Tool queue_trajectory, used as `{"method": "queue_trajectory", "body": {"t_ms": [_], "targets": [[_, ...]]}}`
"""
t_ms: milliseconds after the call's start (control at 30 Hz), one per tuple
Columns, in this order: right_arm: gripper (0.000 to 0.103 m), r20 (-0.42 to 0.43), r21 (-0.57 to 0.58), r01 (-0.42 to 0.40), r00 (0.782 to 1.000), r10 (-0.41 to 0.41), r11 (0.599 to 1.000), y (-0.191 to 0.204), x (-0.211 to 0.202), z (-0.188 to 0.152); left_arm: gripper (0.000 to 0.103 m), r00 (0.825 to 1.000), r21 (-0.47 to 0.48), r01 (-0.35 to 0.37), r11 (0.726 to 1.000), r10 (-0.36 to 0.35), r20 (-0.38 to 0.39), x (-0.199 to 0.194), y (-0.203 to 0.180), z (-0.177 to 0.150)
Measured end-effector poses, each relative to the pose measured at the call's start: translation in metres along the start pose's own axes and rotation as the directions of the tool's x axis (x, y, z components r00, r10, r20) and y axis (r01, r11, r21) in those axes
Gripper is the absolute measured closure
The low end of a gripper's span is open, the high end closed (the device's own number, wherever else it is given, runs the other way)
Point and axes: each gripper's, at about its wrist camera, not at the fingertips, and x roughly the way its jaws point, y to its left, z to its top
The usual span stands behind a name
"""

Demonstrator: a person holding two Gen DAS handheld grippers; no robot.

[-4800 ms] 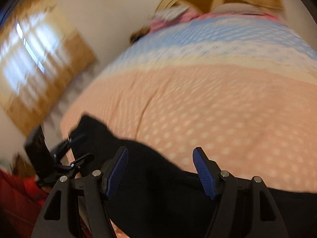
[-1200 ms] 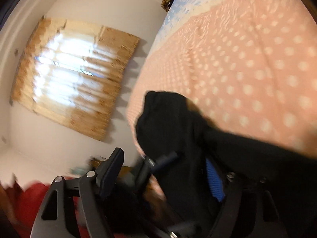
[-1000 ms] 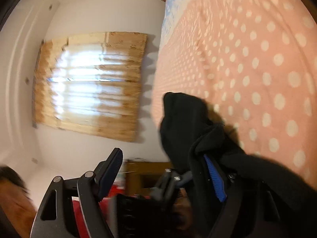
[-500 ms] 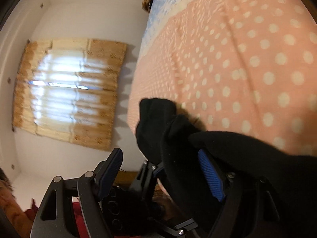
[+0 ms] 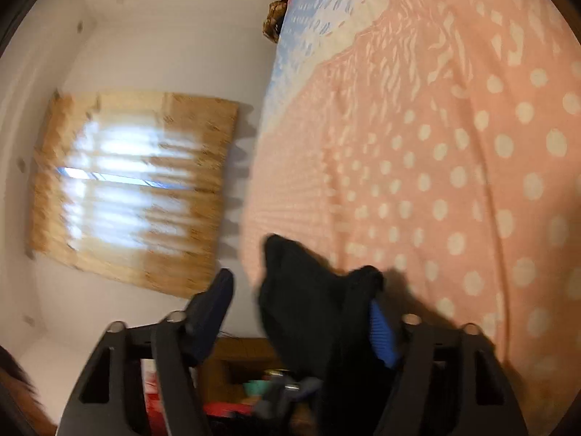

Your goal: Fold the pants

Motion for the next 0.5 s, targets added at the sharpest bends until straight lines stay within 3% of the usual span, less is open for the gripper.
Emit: {"method": "queue_trajectory", "body": {"t_ms": [100,133,200,300,367,400,433,500], "targets": [[0.040,-0.002,-0.054,0.044,0.999,-0.044,0.998,0.006,0.001,0.003,0.007,1.000,0.004,0.003,1.000,-0.003,0.001,0.000,-0.001,0.000],[0.045,-0.010,-0.088,0.079,0.997,-0.080,0.993,0.009,0.002,0.006,0.006,1.000,0.004,0.004,1.000,-0.004,0.003,0.000,-0.001,0.000],[0.053,-0.028,-0.155,0.167,0.984,-0.174,0.974,0.019,0.010,0.013,0.005,1.000,0.002,-0.001,1.000,0.001,0.004,0.002,-0.001,0.001],[0.053,-0.096,-0.256,0.258,0.952,-0.290,0.932,0.025,0.027,0.019,0.004,1.000,-0.001,0.003,1.000,-0.003,0.003,0.002,0.000,0.002],[0.055,-0.137,-0.301,0.277,0.935,-0.328,0.913,0.029,0.026,0.016,0.004,1.000,0.004,0.011,1.000,-0.011,0.005,0.000,0.002,0.002],[0.055,-0.140,-0.285,0.265,0.939,-0.314,0.921,0.030,0.014,0.013,0.004,1.000,0.006,0.014,1.000,-0.014,0.006,-0.001,0.003,0.002],[0.053,-0.118,-0.278,0.274,0.941,-0.316,0.921,0.031,0.005,0.011,0.004,1.000,0.006,0.016,1.000,-0.016,0.008,-0.001,0.004,0.002],[0.053,0.043,-0.252,0.358,0.932,-0.359,0.899,0.033,-0.051,0.002,0.004,1.000,0.006,0.020,1.000,-0.020,0.009,-0.001,0.004,0.002]]}}
